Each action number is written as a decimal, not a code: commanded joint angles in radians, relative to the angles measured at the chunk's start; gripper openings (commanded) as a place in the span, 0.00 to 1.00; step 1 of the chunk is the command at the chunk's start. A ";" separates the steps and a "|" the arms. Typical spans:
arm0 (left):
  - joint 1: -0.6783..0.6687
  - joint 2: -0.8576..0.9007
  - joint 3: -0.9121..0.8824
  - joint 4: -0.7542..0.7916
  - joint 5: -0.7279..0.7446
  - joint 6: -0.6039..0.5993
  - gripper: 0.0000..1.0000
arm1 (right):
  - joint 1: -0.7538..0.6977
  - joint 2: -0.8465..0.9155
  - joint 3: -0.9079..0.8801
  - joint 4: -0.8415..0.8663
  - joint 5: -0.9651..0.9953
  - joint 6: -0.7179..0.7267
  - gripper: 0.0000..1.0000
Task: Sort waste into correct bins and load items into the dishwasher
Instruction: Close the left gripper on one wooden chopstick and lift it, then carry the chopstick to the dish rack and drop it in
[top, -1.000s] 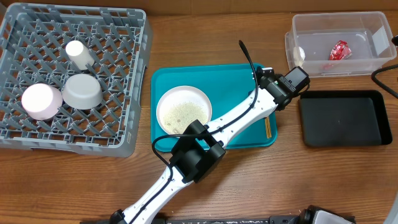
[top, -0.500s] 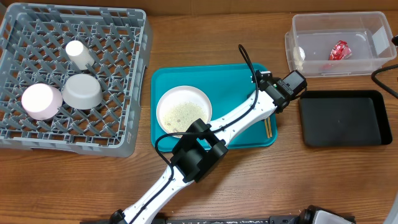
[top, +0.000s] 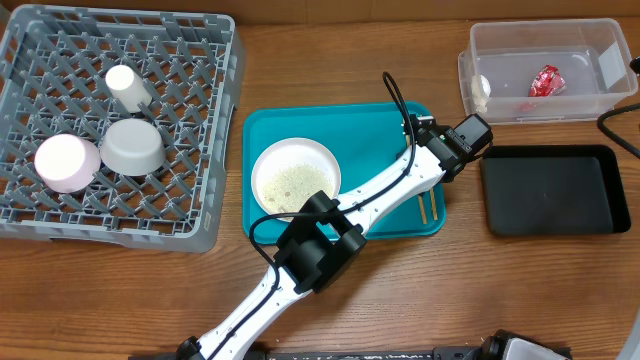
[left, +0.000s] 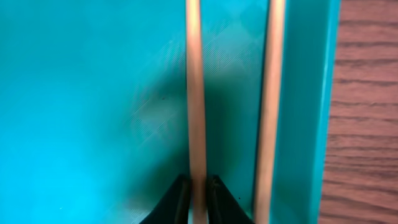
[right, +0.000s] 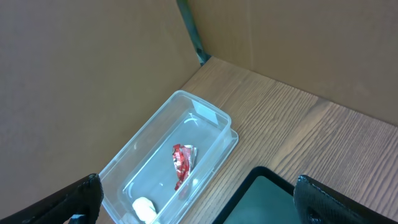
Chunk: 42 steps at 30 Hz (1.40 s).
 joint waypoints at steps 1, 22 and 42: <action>-0.006 0.026 -0.010 -0.022 0.000 -0.009 0.07 | 0.001 -0.002 -0.003 0.005 0.017 0.005 1.00; 0.219 -0.322 -0.001 -0.179 -0.050 0.579 0.04 | 0.001 -0.002 -0.003 0.005 0.017 0.005 1.00; 0.682 -0.435 -0.003 -0.262 -0.094 1.009 0.04 | 0.001 -0.002 -0.003 0.005 0.017 0.005 1.00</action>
